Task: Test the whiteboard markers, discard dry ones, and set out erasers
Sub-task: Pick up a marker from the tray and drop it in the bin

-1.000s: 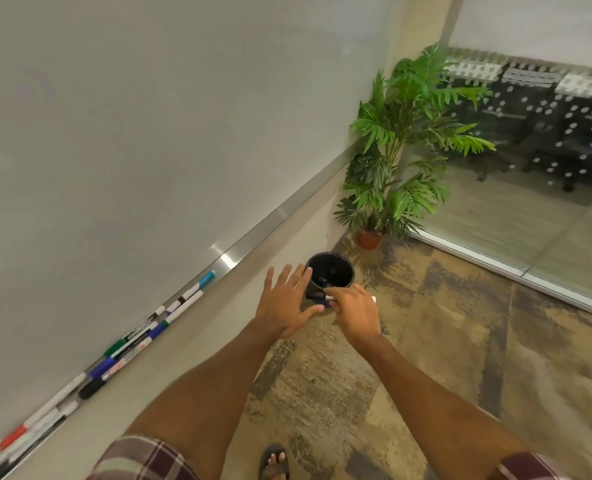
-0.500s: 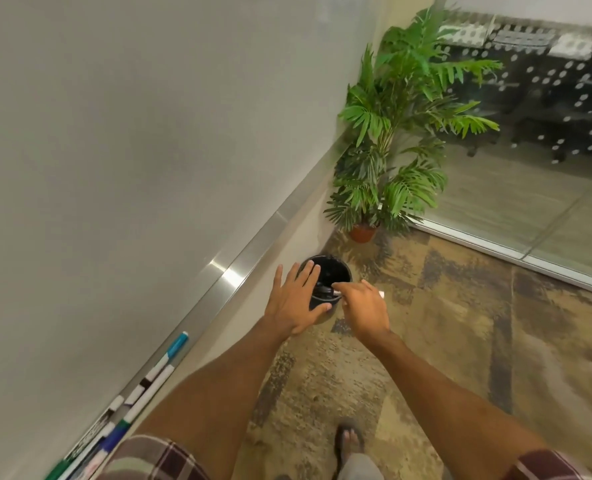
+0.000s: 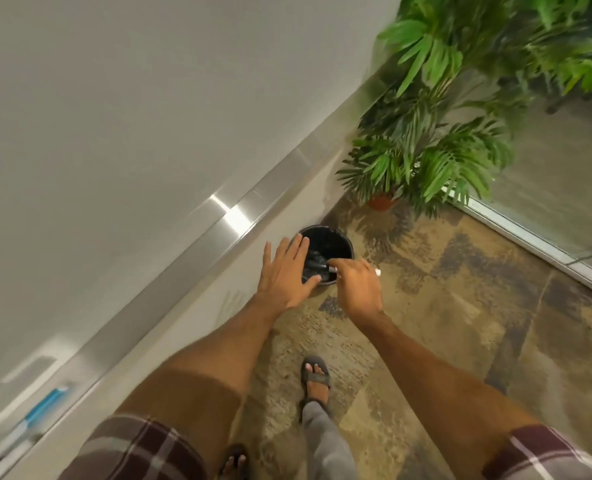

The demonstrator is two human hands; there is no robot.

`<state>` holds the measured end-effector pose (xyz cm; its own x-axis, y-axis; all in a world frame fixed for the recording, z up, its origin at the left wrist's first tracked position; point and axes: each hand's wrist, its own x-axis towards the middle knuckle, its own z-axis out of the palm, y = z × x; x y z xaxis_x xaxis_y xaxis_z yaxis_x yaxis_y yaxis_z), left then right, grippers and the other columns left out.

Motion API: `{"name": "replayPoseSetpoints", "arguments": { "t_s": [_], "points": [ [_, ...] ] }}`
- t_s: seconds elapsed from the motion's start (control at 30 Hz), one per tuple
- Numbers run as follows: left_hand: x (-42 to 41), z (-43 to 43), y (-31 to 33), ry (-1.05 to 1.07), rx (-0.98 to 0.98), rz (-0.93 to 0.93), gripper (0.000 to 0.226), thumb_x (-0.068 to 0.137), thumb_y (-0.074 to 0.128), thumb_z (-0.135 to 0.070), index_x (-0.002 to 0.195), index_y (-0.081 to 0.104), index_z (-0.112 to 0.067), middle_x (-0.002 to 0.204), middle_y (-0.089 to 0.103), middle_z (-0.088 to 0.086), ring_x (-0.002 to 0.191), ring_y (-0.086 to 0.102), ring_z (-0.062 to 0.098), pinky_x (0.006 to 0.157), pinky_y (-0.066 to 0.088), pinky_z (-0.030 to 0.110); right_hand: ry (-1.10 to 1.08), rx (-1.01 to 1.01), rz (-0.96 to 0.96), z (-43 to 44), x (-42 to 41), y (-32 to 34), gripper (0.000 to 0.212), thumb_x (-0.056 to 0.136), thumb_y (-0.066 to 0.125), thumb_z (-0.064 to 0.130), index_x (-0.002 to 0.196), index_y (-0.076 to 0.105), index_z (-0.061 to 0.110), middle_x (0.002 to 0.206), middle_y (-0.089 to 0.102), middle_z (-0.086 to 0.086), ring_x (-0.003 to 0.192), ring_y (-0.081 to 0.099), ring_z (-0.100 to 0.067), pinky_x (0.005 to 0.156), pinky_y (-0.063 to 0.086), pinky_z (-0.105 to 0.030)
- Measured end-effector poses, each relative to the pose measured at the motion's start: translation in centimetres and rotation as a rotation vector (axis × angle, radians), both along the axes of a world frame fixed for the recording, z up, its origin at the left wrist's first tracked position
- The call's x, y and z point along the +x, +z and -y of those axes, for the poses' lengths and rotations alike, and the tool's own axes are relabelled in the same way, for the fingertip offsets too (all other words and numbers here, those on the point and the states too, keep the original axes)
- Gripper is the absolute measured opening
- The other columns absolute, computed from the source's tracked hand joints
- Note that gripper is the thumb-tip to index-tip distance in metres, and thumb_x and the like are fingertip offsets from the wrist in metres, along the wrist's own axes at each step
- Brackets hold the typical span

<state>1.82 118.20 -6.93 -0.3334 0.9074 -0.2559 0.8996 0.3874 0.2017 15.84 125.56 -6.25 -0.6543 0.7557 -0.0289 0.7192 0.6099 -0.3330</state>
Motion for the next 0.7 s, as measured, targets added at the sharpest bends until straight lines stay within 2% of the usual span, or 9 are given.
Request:
{"name": "replayPoseSetpoints", "arguments": {
  "t_s": [0.2,0.33,0.53,0.7],
  "points": [
    [-1.7,-7.1,-6.3,0.039,-0.089,0.046,0.085,0.095,0.047,-0.053,0.155,-0.002,-0.017,0.164,-0.001,0.003,0.15,-0.003,0.025,0.119,-0.002,0.052,0.084,-0.069,0.069,-8.6,-2.4,-5.0,0.06,0.063,0.076,0.0,0.12,0.063,0.012,0.117,0.067,-0.005,0.108,0.059,-0.025,0.101,0.038,-0.037],
    [-2.5,-10.3,-10.7,0.104,-0.112,0.086,0.085,0.095,0.05,-0.049,0.155,-0.001,-0.018,0.164,-0.001,0.003,0.15,-0.002,0.025,0.12,-0.002,0.051,0.107,-0.049,0.082,-12.7,-4.0,-9.9,0.044,0.078,0.062,-0.001,0.119,0.064,0.016,0.113,0.068,-0.004,0.104,0.059,-0.023,0.097,0.04,-0.034],
    [-3.3,-13.5,-16.4,0.14,-0.159,0.073,0.082,0.097,0.048,-0.046,0.155,-0.002,-0.016,0.164,-0.002,0.002,0.15,-0.002,0.023,0.12,-0.002,0.049,0.142,-0.09,0.083,-16.6,-6.0,-16.2,0.046,0.079,0.058,-0.006,0.12,0.062,0.015,0.114,0.068,-0.007,0.105,0.059,-0.024,0.102,0.035,-0.035],
    [-3.8,-15.0,-19.8,0.155,-0.146,0.072,0.081,0.097,0.049,-0.045,0.155,0.001,-0.015,0.164,0.0,0.003,0.15,0.002,0.024,0.121,0.001,0.049,0.185,-0.126,0.088,-18.5,-7.0,-19.1,0.04,0.085,0.055,-0.001,0.122,0.06,0.014,0.115,0.066,-0.008,0.107,0.058,-0.024,0.105,0.031,-0.033]
  ]
}}
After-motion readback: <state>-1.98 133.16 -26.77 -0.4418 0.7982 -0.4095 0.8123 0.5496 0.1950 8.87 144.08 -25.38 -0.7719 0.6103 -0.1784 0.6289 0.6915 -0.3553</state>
